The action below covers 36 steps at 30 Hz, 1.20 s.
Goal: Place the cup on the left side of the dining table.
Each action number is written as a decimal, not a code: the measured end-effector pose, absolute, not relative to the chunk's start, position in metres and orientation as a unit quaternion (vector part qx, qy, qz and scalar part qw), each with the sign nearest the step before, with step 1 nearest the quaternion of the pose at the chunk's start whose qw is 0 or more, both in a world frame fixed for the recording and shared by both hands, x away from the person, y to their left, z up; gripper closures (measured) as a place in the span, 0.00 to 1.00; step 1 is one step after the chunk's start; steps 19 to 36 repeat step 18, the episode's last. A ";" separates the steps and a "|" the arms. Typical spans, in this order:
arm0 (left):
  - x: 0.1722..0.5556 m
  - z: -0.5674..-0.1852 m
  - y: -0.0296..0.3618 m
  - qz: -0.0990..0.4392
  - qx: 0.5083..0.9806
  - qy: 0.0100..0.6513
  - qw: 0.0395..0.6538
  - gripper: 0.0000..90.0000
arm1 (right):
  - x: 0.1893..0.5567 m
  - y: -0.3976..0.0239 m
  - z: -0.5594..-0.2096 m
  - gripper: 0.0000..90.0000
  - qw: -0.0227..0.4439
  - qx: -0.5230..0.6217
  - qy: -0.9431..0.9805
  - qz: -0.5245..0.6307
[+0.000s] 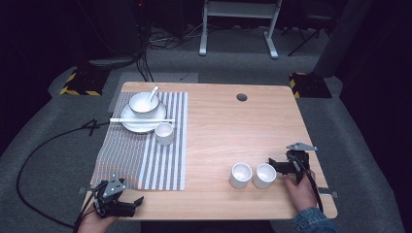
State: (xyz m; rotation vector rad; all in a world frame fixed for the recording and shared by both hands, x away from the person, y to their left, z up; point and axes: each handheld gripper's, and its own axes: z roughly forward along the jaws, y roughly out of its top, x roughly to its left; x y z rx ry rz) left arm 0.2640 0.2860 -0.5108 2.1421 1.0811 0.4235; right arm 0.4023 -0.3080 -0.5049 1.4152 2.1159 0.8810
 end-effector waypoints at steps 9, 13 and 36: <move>0.263 -0.511 0.286 0.163 0.823 0.419 0.346 0.02 | 0.402 -0.308 -0.505 0.03 0.222 0.512 0.766 0.319; 0.263 -0.511 0.285 0.163 0.825 0.418 0.344 0.02 | 0.402 -0.308 -0.505 0.03 0.222 0.513 0.765 0.320; 0.264 -0.509 0.284 0.159 0.826 0.424 0.336 0.02 | 0.402 -0.308 -0.505 0.03 0.222 0.512 0.766 0.319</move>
